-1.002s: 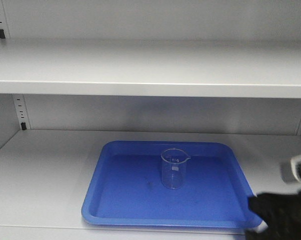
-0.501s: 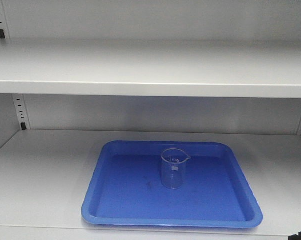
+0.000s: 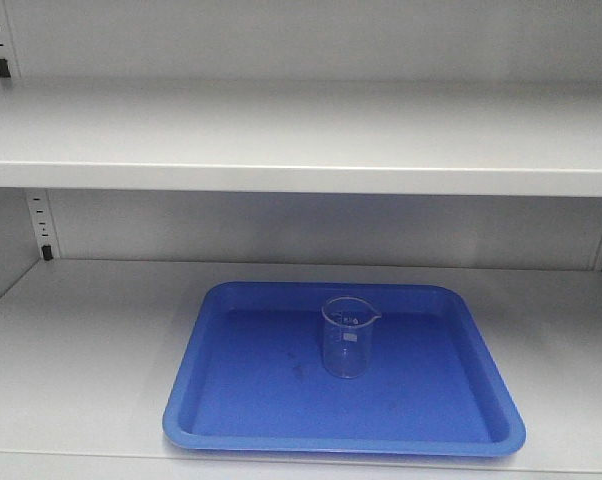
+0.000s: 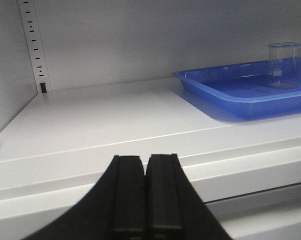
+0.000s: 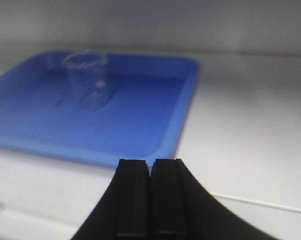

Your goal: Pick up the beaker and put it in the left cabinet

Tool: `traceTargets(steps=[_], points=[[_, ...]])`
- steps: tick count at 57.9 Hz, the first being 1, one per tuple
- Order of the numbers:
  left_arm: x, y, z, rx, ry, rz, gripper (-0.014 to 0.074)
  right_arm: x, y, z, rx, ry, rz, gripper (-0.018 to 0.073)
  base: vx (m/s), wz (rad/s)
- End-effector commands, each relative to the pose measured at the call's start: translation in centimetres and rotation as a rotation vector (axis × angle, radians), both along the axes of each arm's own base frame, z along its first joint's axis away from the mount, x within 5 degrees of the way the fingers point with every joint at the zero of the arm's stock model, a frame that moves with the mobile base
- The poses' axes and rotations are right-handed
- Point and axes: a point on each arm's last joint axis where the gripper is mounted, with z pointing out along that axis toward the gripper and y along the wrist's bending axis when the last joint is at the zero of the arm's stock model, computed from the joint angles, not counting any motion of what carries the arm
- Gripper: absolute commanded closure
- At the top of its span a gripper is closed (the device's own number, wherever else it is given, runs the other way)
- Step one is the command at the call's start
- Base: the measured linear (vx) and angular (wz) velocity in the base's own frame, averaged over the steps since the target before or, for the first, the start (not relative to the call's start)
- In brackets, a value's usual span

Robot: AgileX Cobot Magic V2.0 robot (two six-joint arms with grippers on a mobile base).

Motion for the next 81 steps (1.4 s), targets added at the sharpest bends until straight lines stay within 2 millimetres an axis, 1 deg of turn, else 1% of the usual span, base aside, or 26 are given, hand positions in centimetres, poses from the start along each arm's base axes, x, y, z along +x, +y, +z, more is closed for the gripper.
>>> traceTargets(steps=[1,10,12,13,18,23,26,30,36,81], points=[[-0.1,0.0,0.3,-0.031,-0.080,-0.004,0.0596,-0.5,-0.9,0.8,0.052,-0.178,-0.068,0.0565,0.00,0.00],[-0.1,0.0,0.3,-0.031,-0.080,-0.004,0.0596,-2.4,-1.9,-2.7,0.066,-0.235,-0.140,0.0565,0.00,0.00],[-0.1,0.0,0.3,-0.031,-0.080,-0.004,0.0596,-3.2,-2.1,-3.9,0.076,-0.250,-0.153,0.0565,0.00,0.00],[-0.1,0.0,0.3,-0.031,-0.080,-0.004,0.0596,-3.6,-2.2,-4.2,0.083,-0.264,-0.158,0.0565,0.00,0.00],[-0.1,0.0,0.3,-0.031,-0.080,-0.004,0.0596,-4.7,-2.4,-6.5,0.091,-0.292,-0.172,0.0565,0.00,0.00],[-0.1,0.0,0.3,-0.031,-0.080,-0.004,0.0596,-5.5,-2.4,-8.2,0.099,-0.335,-0.175,0.0565,0.00,0.00],[-0.1,0.0,0.3,-0.031,-0.079,-0.004,0.0596,-5.5,-2.4,-9.0,0.100,-0.342,-0.172,0.0565,0.00,0.00],[-0.1,0.0,0.3,-0.031,-0.079,-0.004,0.0596,-5.4,-2.5,-9.4,0.090,-0.289,-0.177,0.0565,0.00,0.00],[-0.1,0.0,0.3,-0.031,-0.079,-0.004,0.0596,-5.4,-2.5,-9.6,0.087,-0.270,-0.180,0.0565,0.00,0.01],[-0.1,0.0,0.3,-0.031,-0.079,-0.004,0.0596,-5.4,-2.5,-9.6,0.087,-0.267,-0.181,0.0565,0.00,0.00]])
